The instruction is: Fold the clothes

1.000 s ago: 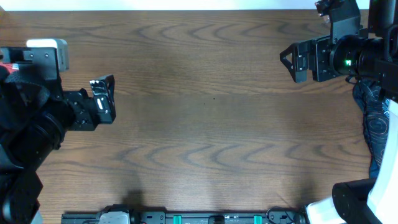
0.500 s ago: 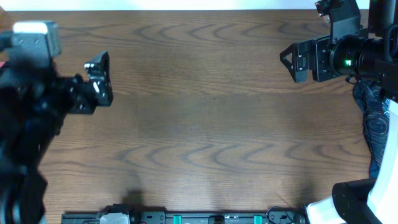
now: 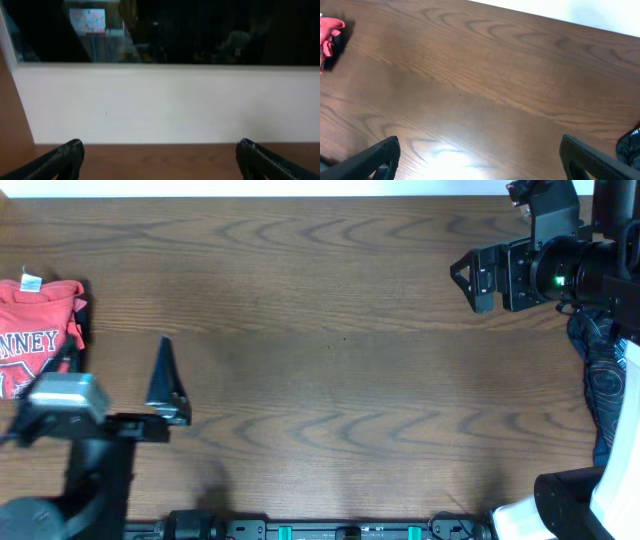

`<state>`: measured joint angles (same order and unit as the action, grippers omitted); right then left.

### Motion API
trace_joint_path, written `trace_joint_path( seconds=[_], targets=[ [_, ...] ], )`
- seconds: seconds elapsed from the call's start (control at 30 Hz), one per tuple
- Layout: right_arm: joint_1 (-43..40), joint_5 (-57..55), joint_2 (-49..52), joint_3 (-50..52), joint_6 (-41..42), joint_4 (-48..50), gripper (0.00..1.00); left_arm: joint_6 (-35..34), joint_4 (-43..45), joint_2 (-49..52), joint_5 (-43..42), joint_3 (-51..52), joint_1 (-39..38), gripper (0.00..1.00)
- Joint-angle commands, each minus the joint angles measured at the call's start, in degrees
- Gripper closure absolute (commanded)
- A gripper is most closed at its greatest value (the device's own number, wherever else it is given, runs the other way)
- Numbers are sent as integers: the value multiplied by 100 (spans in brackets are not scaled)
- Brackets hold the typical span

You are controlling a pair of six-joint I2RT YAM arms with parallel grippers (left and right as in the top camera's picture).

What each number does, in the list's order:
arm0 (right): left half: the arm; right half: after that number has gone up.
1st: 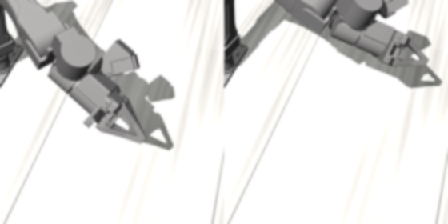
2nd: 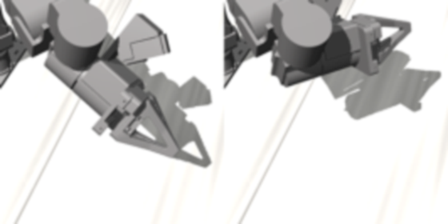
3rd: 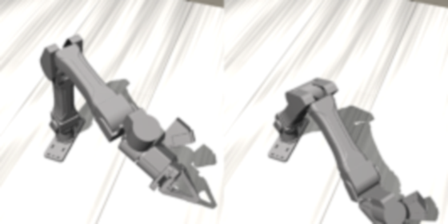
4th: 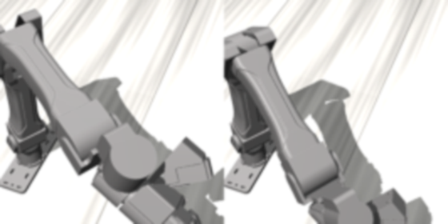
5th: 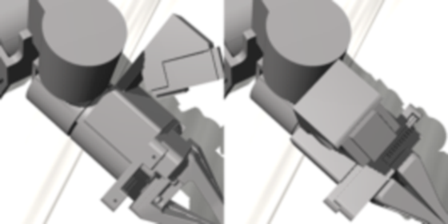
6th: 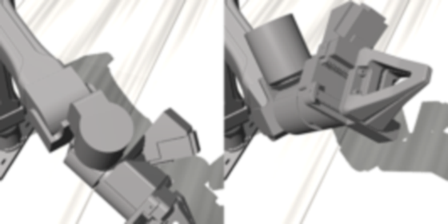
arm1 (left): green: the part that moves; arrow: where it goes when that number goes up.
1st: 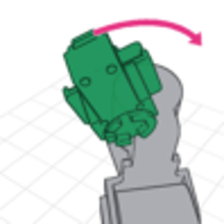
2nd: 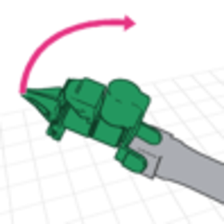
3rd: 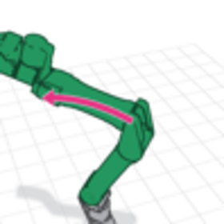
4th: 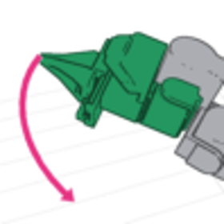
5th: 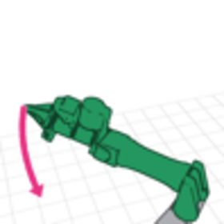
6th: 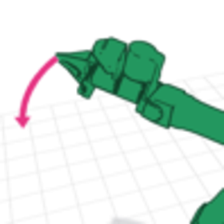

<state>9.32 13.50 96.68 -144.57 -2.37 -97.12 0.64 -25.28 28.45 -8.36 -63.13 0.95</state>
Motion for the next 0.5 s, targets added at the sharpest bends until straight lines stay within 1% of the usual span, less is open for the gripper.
trace_joint_path(
  seconds=[0.0, 0.2, 0.47],
  targets=[
    [-15, 2, -4, -4, -70, -13, 1, -28, 306, -549, 179, 935, -20, 2],
    [-15, 2, -4, -4, -72, -15, 1, -26, 861, -1508, 525, 2275, -131, 2],
    [-15, 2, -4, -4, -72, -15, 1, -31, 892, -2688, 935, 3388, -240, 2]
  ],
)
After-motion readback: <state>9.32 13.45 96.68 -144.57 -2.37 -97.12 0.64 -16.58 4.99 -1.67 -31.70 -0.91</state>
